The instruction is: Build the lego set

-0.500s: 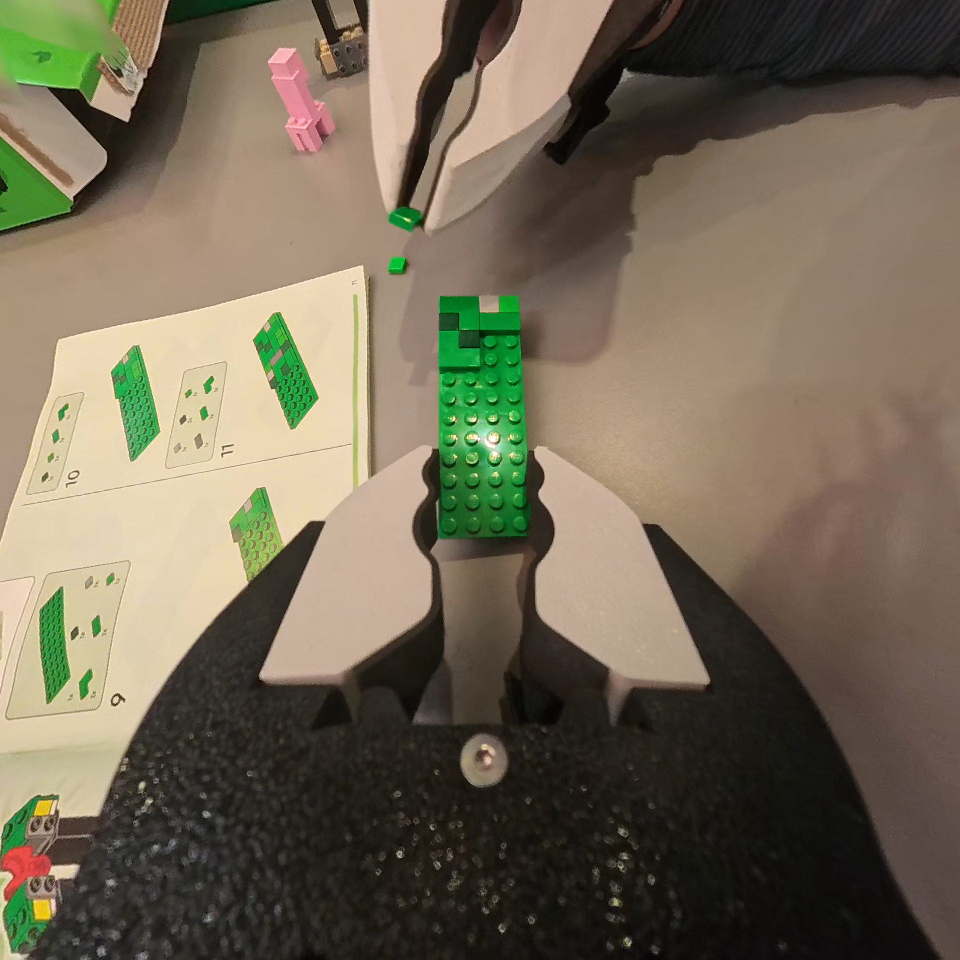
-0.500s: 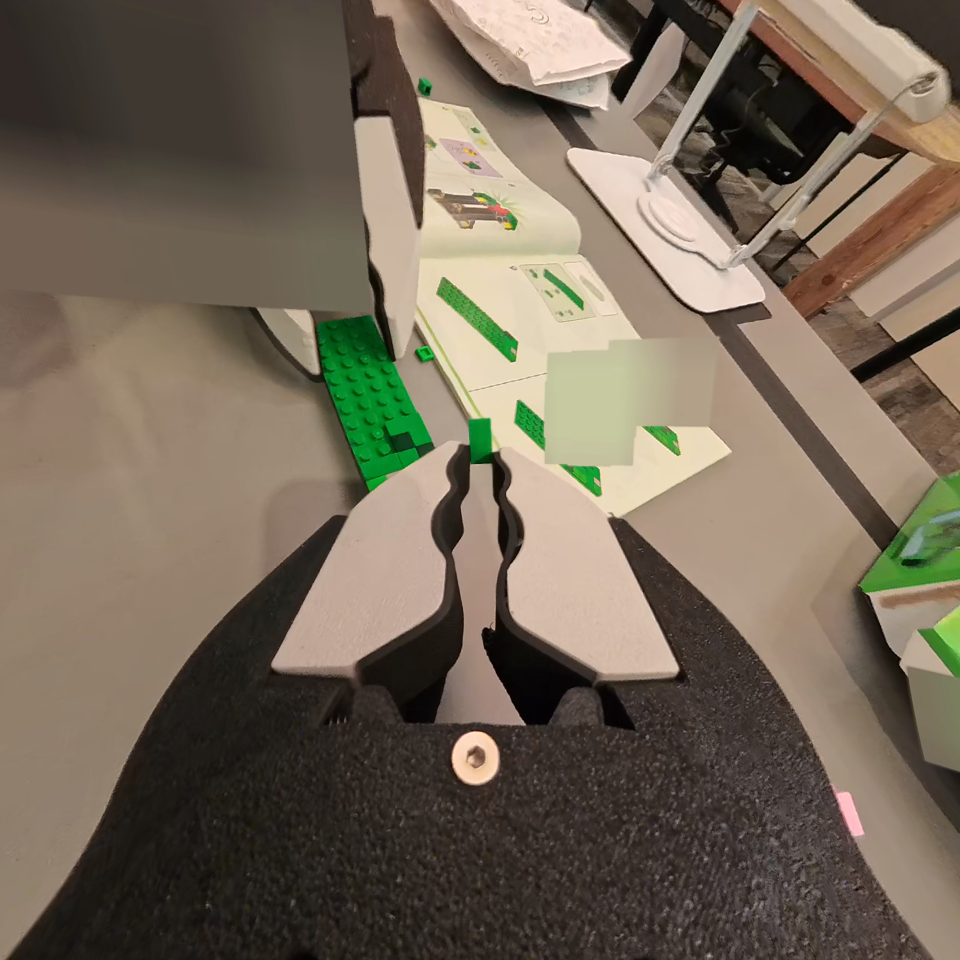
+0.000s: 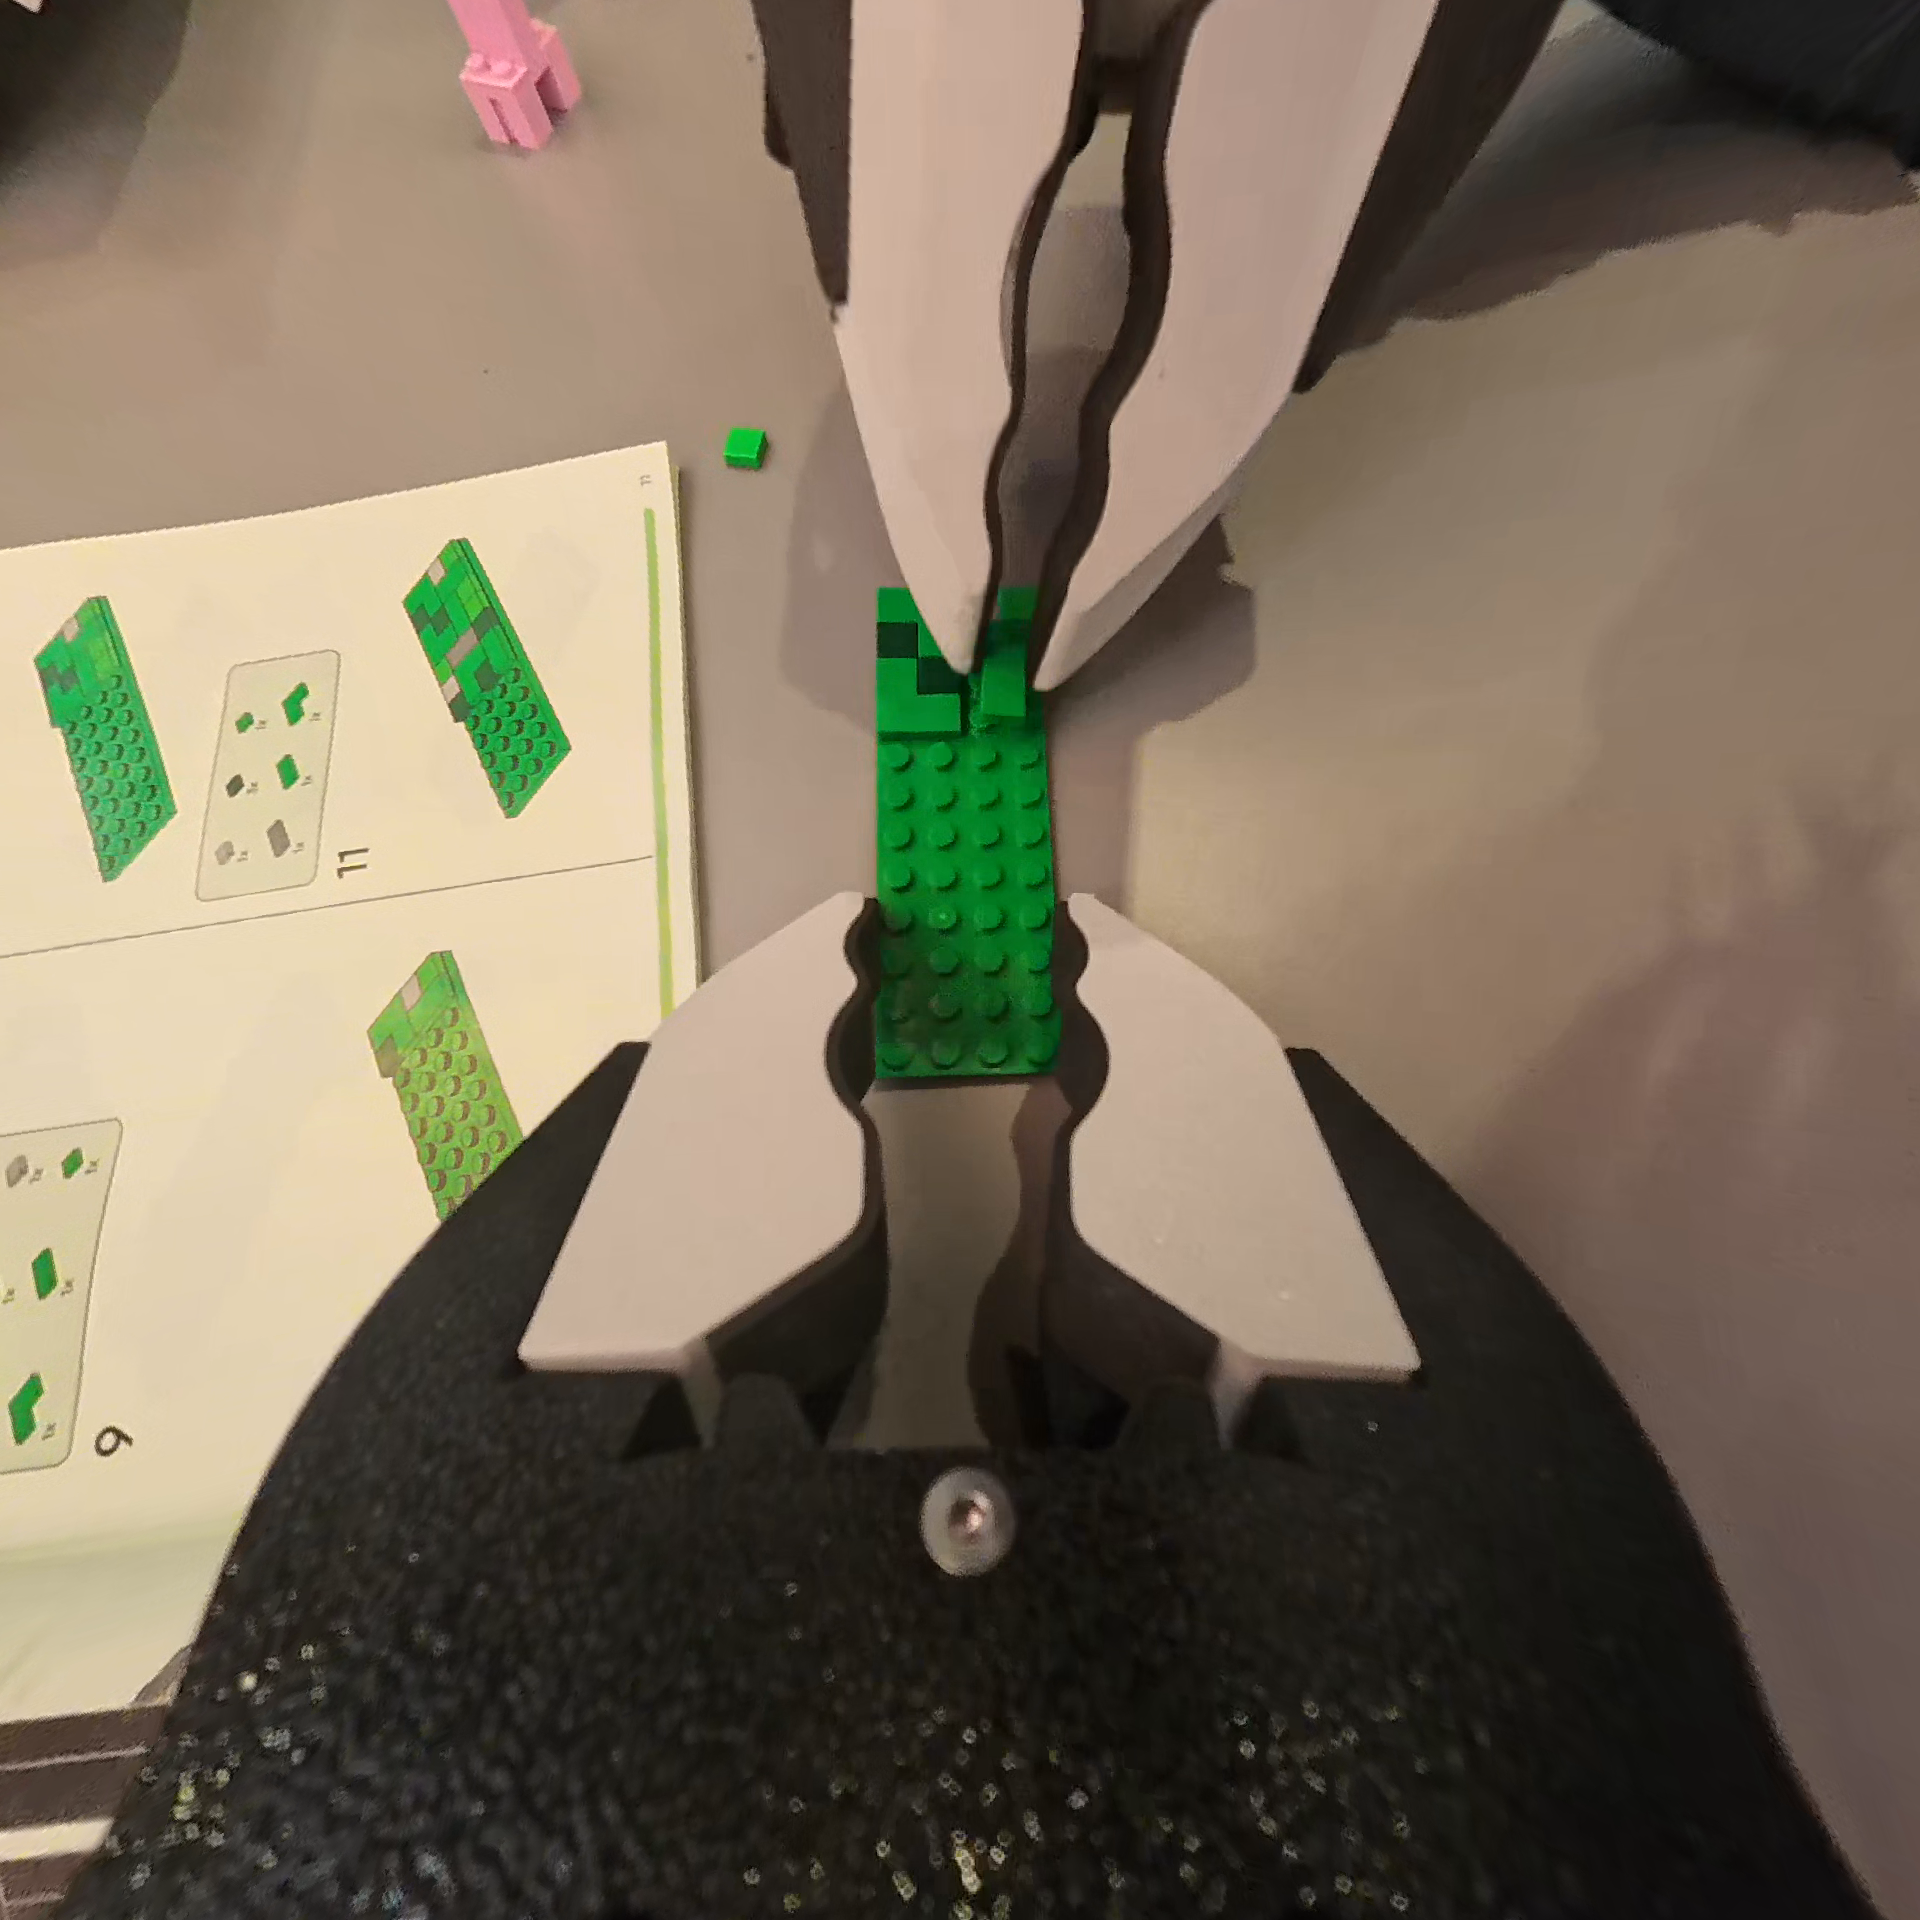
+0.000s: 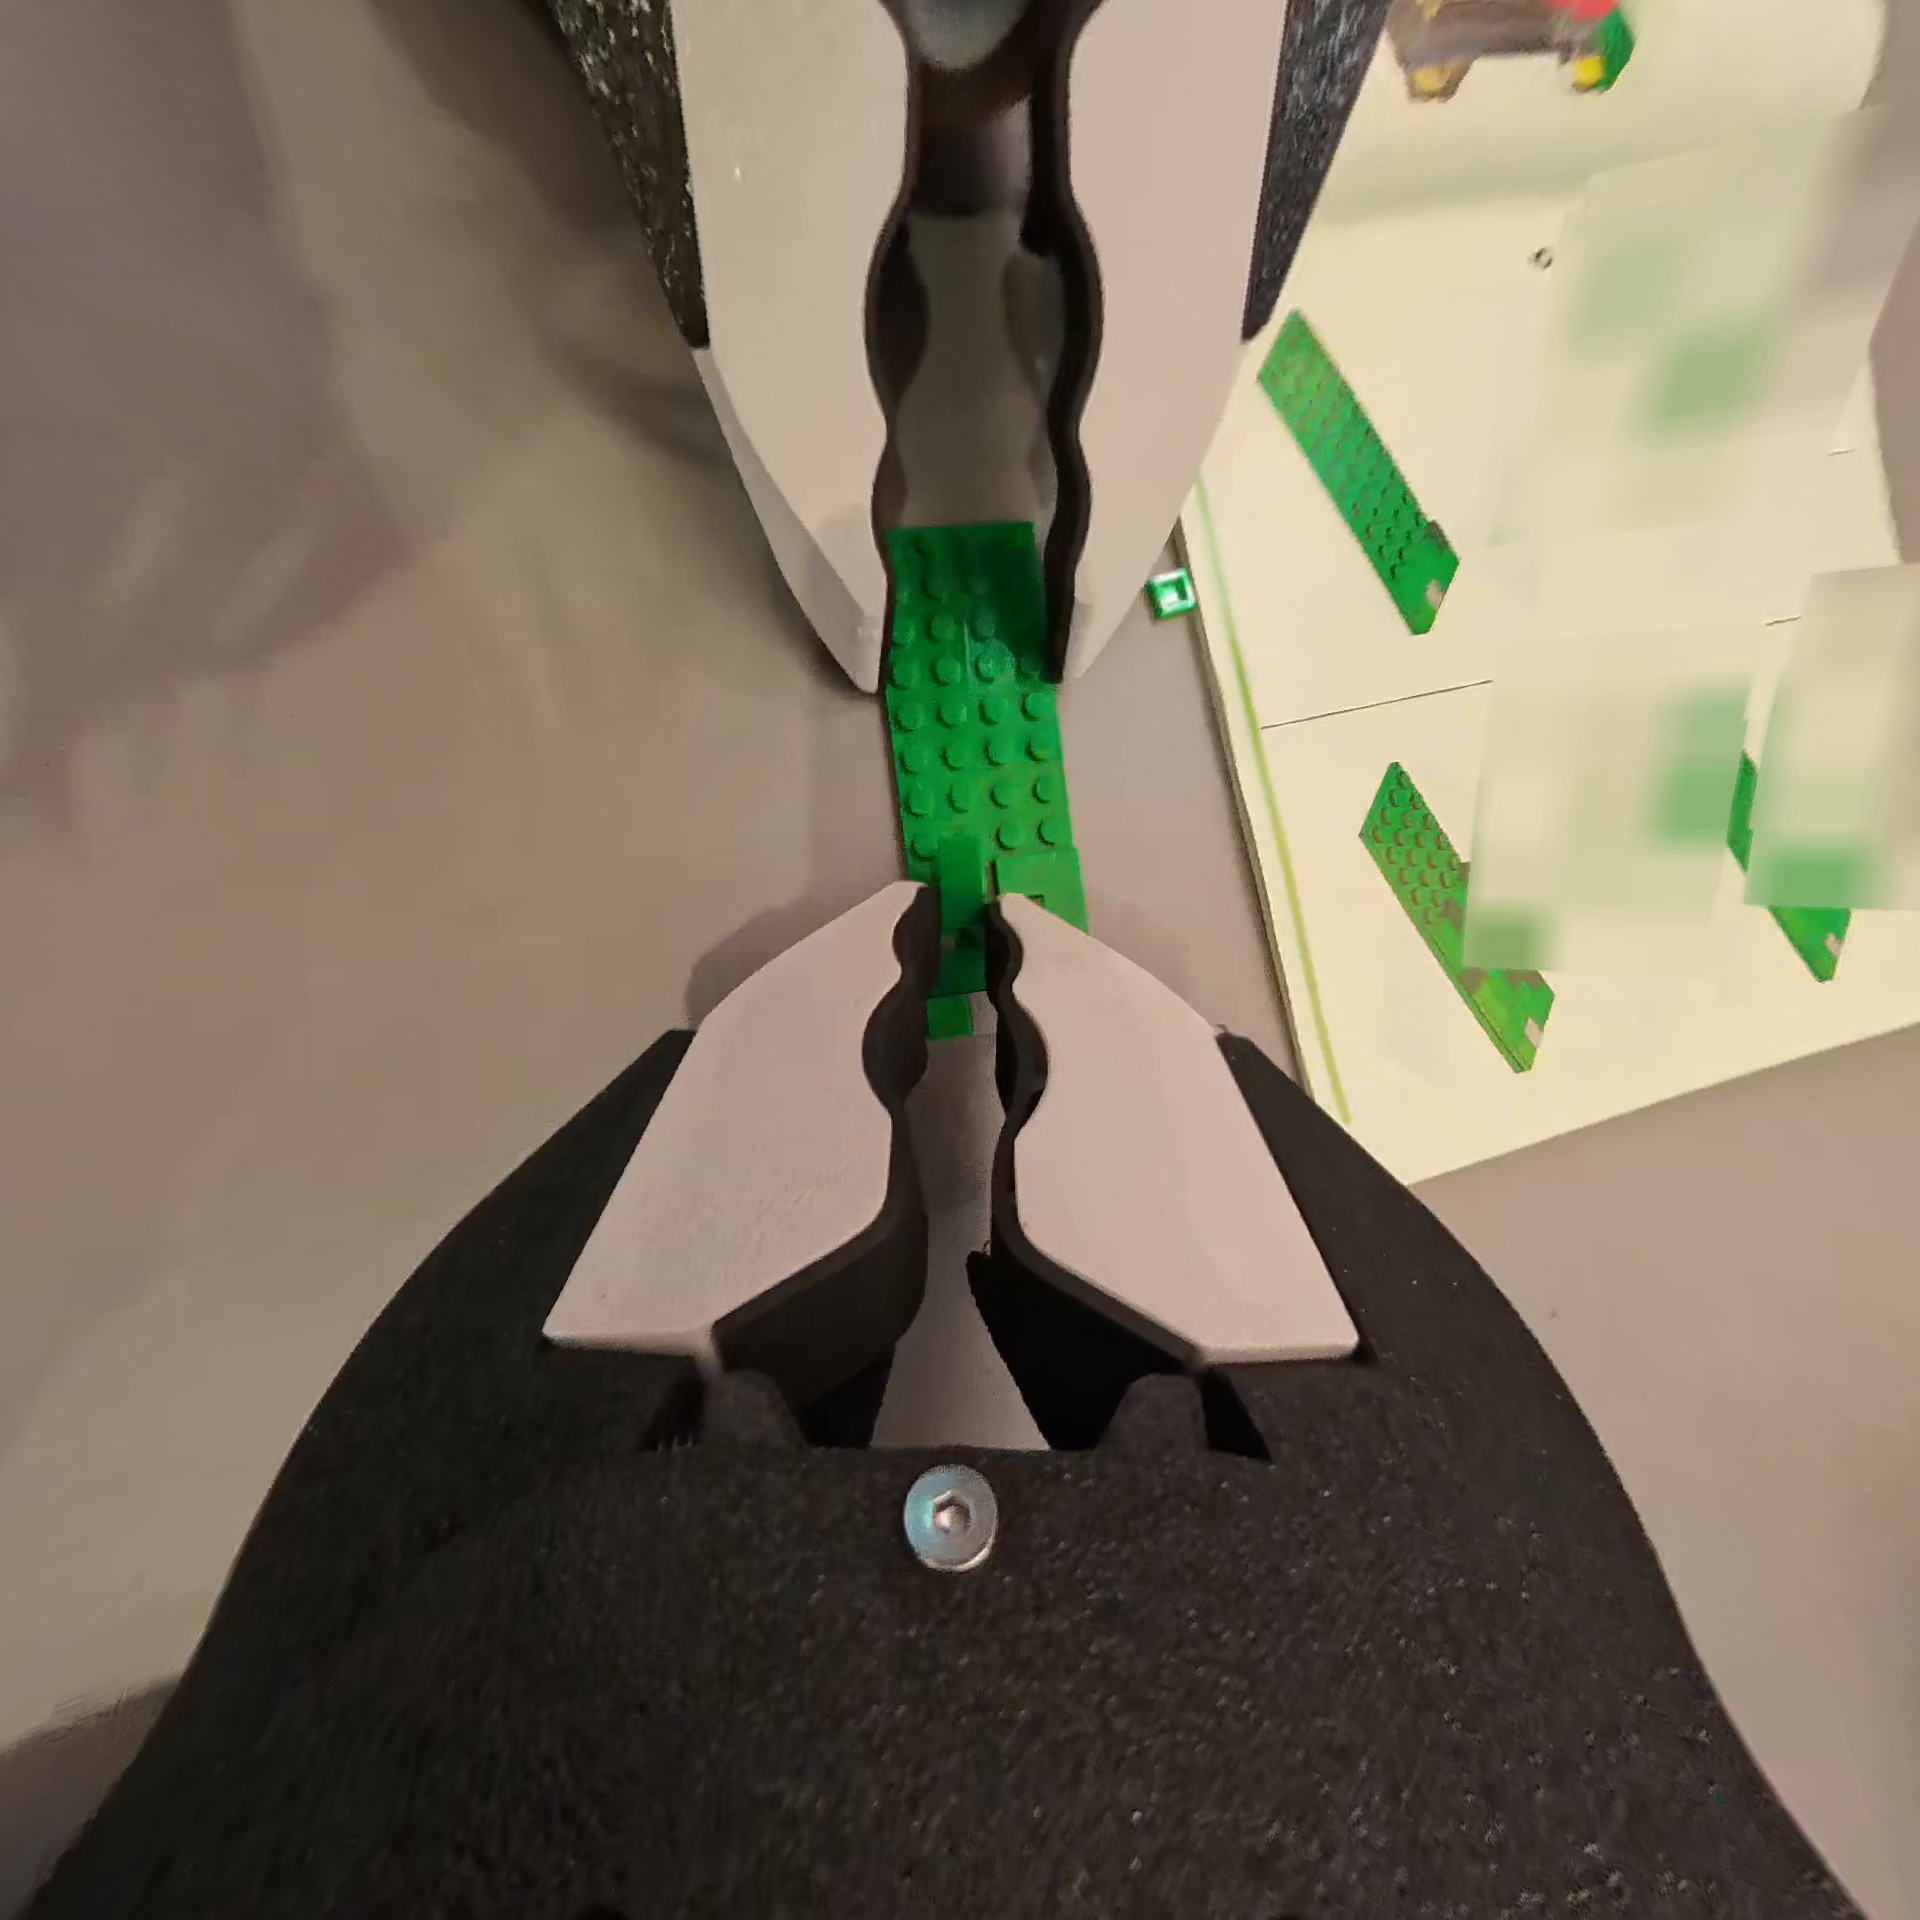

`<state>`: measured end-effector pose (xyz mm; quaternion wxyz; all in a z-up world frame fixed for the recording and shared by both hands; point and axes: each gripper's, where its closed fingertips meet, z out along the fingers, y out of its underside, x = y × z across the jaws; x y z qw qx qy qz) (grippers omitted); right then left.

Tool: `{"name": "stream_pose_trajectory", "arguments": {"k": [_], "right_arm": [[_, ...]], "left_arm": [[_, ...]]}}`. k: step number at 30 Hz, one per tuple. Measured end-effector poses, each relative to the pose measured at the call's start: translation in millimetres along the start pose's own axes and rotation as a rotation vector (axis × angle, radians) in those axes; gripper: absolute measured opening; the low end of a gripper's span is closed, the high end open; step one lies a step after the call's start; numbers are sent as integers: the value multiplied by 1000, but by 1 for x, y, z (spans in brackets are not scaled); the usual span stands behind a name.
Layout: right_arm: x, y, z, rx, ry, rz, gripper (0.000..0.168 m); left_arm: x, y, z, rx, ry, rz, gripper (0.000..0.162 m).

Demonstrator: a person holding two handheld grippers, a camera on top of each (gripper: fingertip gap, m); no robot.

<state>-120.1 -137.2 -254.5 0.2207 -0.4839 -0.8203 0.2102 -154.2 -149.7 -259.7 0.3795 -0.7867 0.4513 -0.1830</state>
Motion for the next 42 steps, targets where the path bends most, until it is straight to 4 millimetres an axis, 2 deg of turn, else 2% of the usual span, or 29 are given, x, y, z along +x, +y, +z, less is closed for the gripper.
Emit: {"name": "stream_pose_trajectory", "arguments": {"k": [9, 14, 42], "right_arm": [[2, 3, 0, -143, -22, -69, 8], [-2, 3, 1, -159, -70, -39, 8], [4, 5, 0, -170, -26, -5, 10]], "left_arm": [[1, 0, 0, -1, 11, -4, 31], [1, 0, 0, -2, 16, -6, 31], [1, 1, 0, -4, 25, -16, 31]]}}
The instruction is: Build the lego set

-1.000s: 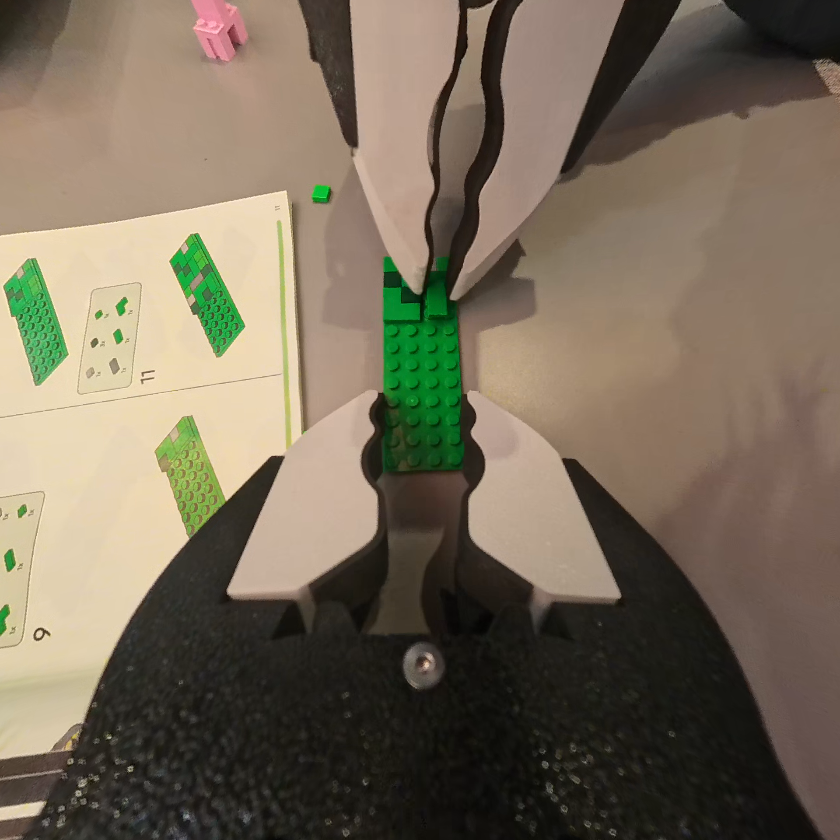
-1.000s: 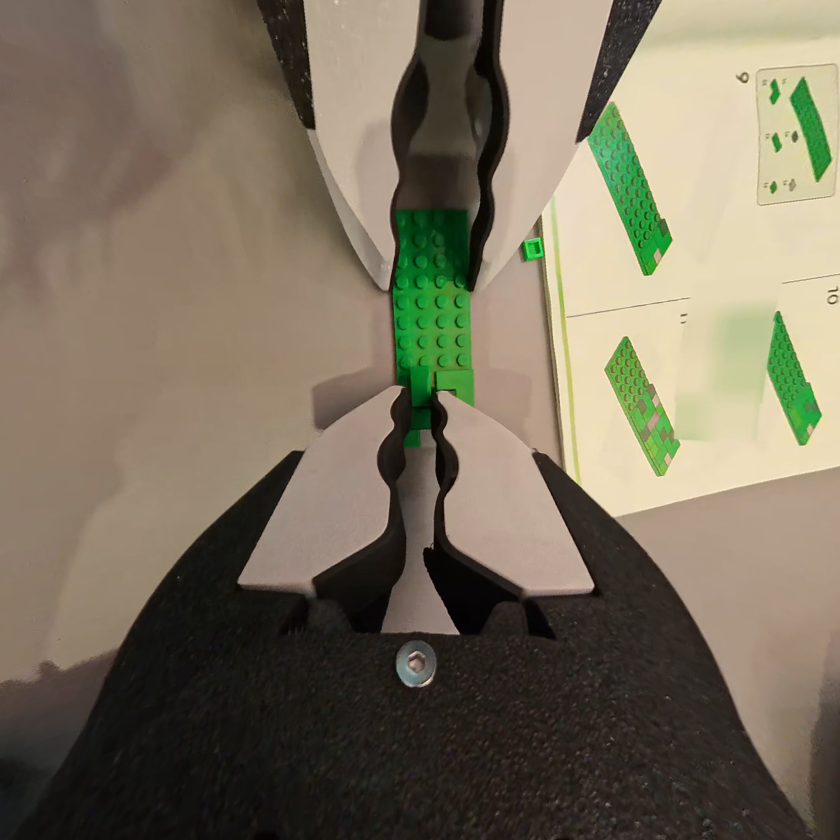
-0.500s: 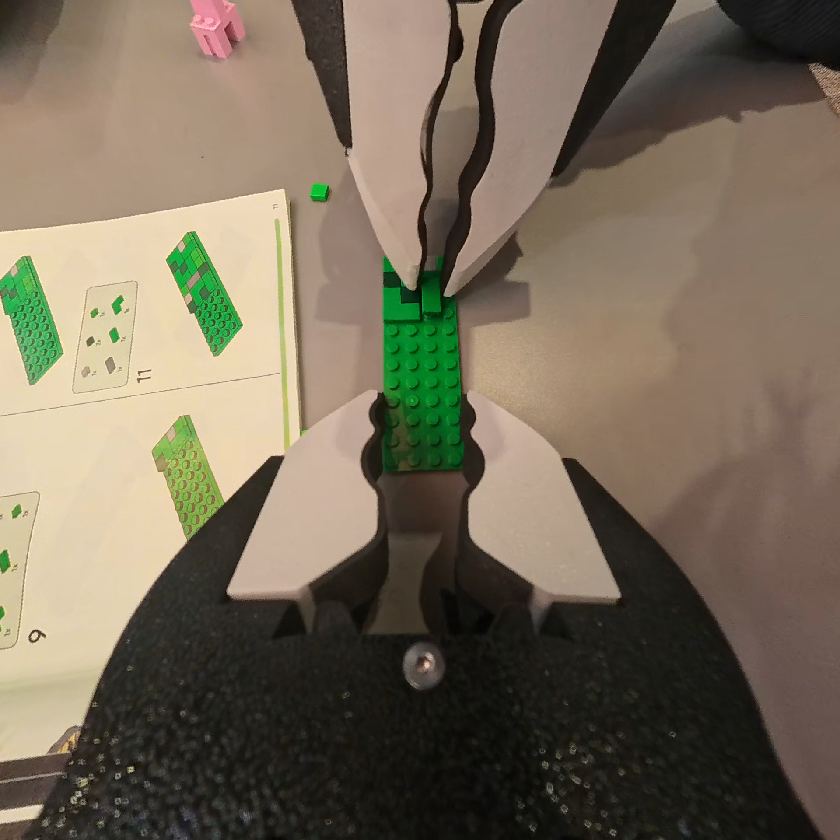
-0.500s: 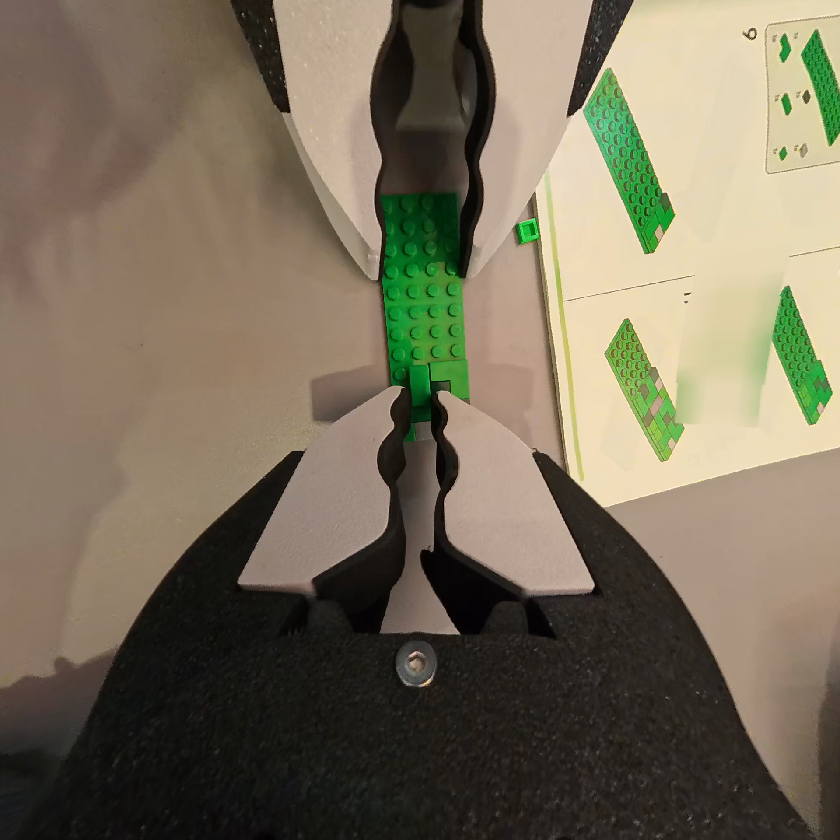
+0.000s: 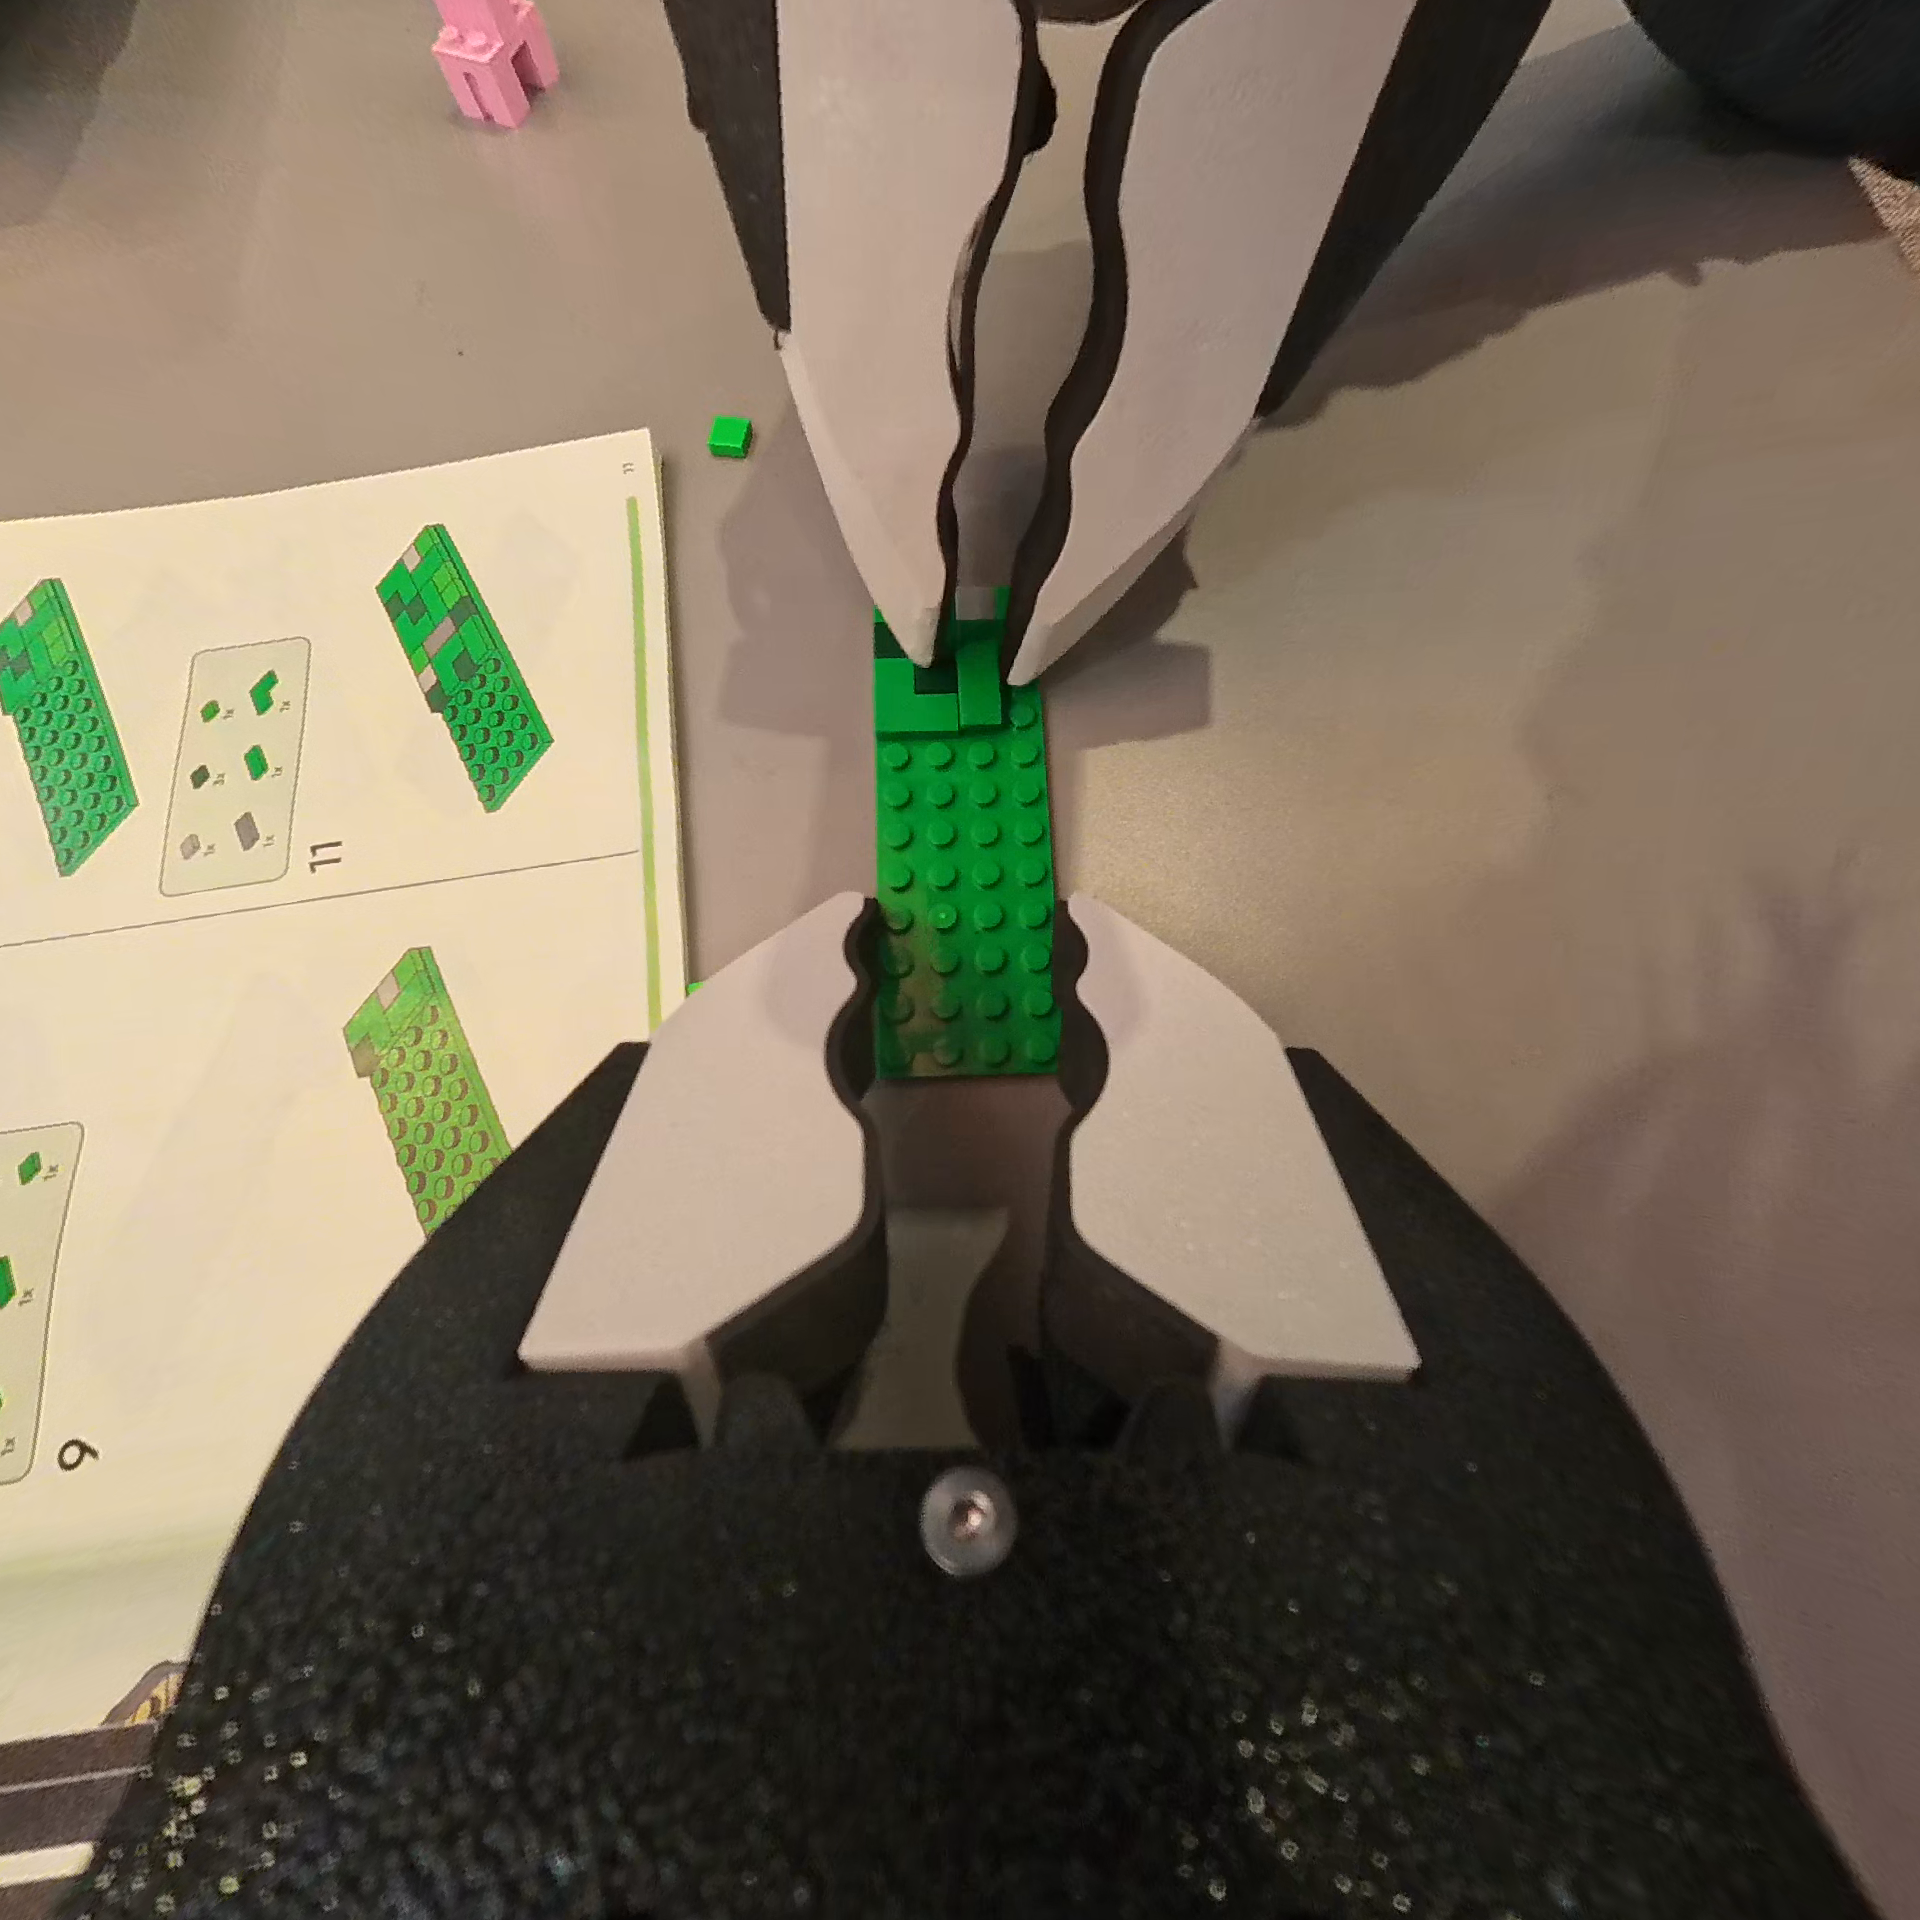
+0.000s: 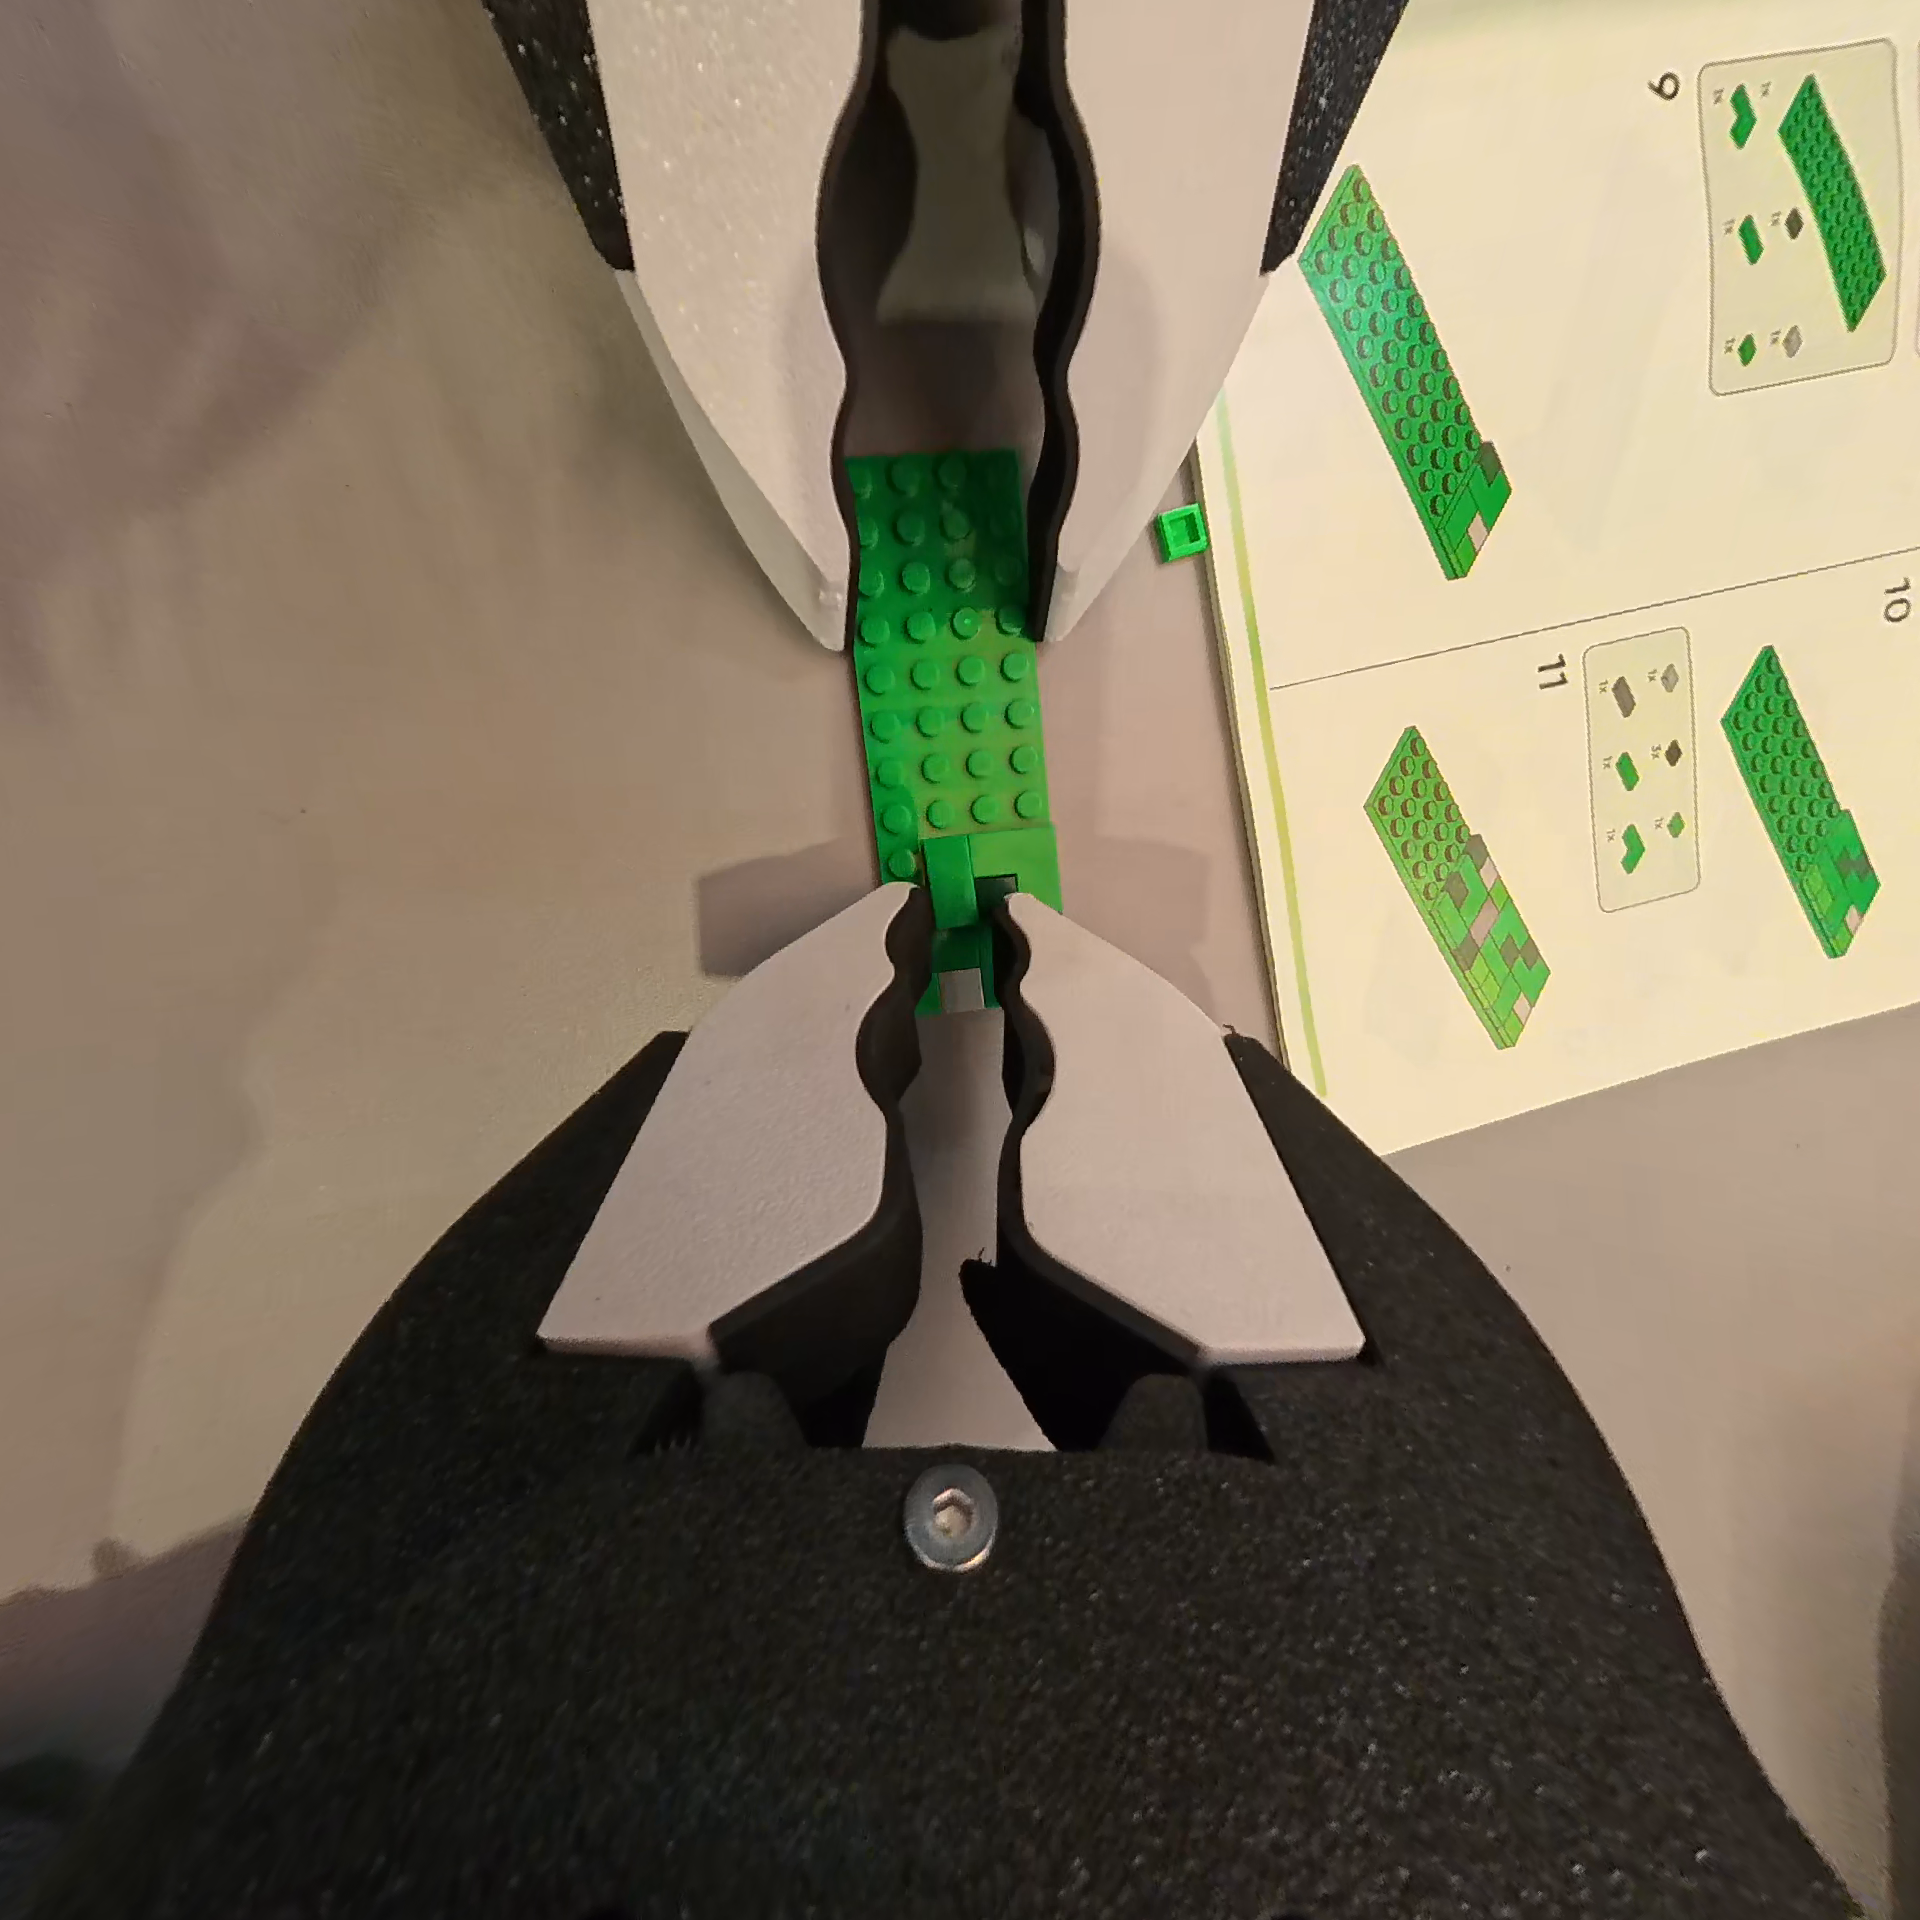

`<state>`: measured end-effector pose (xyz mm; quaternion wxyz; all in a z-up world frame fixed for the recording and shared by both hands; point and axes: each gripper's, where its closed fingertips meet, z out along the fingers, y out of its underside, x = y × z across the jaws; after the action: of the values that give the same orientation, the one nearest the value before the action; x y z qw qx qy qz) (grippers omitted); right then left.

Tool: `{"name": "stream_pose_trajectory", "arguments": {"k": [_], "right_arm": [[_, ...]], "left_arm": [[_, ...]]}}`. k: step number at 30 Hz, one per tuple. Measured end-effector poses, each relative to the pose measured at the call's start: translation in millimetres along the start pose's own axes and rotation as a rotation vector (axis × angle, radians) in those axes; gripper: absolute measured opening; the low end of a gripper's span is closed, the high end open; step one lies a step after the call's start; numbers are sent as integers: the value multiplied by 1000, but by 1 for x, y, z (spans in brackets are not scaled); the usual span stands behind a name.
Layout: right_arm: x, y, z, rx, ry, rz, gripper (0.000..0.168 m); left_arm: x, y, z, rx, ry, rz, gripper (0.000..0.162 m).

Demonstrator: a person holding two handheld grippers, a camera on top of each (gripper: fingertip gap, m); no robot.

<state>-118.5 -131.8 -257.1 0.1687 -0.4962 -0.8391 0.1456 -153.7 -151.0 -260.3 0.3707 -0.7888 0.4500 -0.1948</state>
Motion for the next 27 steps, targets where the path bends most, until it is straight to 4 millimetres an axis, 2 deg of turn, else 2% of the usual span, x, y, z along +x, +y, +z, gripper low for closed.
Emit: {"name": "stream_pose_trajectory", "arguments": {"k": [13, 22, 27], "right_arm": [[8, -4, -6, 45, 60, -6, 14], [-1, -8, -2, 72, 20, -63, 14], [-2, -4, 1, 53, 22, -88, 9]], "left_arm": [[0, 0, 0, 0, 0, 0, 31], [0, 0, 0, 0, 4, -2, 31], [0, 0, 0, -1, 5, -3, 31]]}}
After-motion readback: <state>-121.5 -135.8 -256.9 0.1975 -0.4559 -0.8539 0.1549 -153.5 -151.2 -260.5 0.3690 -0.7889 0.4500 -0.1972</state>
